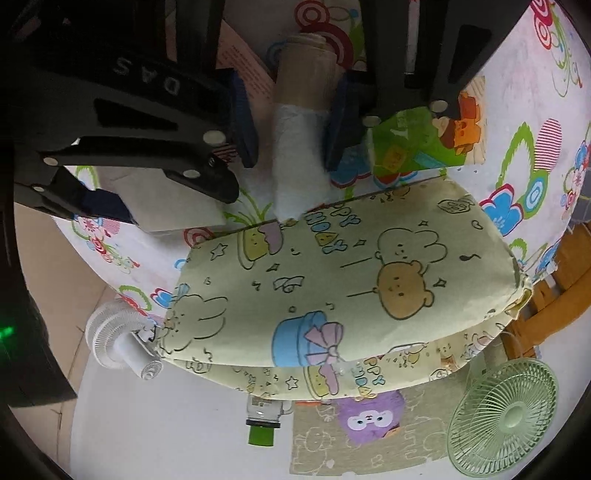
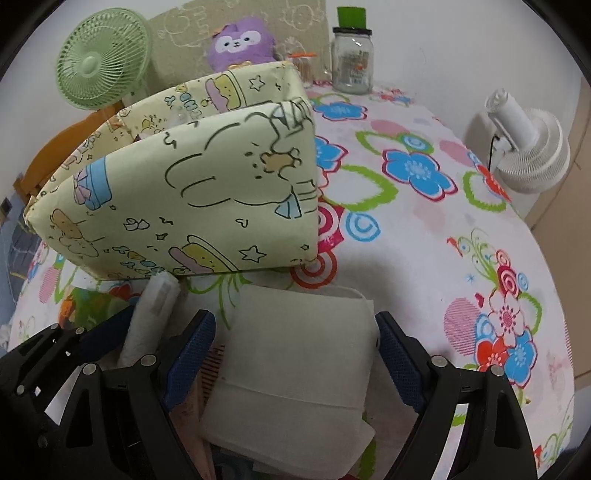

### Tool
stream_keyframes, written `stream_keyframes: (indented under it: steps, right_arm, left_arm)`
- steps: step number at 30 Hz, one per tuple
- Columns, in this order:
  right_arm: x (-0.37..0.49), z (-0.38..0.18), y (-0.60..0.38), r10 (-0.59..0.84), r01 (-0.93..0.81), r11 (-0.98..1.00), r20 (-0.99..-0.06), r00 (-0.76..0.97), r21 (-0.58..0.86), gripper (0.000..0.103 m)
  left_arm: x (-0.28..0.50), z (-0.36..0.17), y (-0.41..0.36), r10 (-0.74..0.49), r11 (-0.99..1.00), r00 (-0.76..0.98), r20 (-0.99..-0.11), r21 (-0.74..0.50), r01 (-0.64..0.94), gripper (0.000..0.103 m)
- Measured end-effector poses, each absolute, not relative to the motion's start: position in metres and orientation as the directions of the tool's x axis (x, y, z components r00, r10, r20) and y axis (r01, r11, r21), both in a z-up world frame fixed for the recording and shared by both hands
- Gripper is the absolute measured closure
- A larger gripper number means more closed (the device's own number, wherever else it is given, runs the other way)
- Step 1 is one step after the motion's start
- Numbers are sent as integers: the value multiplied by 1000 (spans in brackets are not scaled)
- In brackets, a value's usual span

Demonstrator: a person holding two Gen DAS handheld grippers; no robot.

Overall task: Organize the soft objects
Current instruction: 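Grasp the white paper-wrapped roll with the left tool while the right tool grasps the white folded pad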

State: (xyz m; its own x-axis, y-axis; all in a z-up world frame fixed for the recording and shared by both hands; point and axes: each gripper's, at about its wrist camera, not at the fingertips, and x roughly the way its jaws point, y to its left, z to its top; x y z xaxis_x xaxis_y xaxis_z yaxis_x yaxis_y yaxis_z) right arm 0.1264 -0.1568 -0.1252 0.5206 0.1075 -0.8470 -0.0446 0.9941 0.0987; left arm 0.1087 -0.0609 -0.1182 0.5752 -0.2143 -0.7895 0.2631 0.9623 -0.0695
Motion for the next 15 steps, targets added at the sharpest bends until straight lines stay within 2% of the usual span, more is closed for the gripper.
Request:
stream_keyframes:
  steps: [1, 4, 15]
  right_arm:
    - [126, -125, -157, 109, -45, 994, -848, 519, 100, 28]
    - [125, -123, -156, 109, -44, 994, -845, 523, 101, 34]
    - [120, -113, -159, 91, -35, 996, -830, 550, 86, 38]
  left_arm:
    - [109, -118, -61, -220, 961, 573, -789, -76, 264, 74]
    - [110, -117, -60, -229, 960, 569, -790, -88, 264, 77]
    - [107, -107, -59, -237, 961, 581, -779, -98, 260, 81]
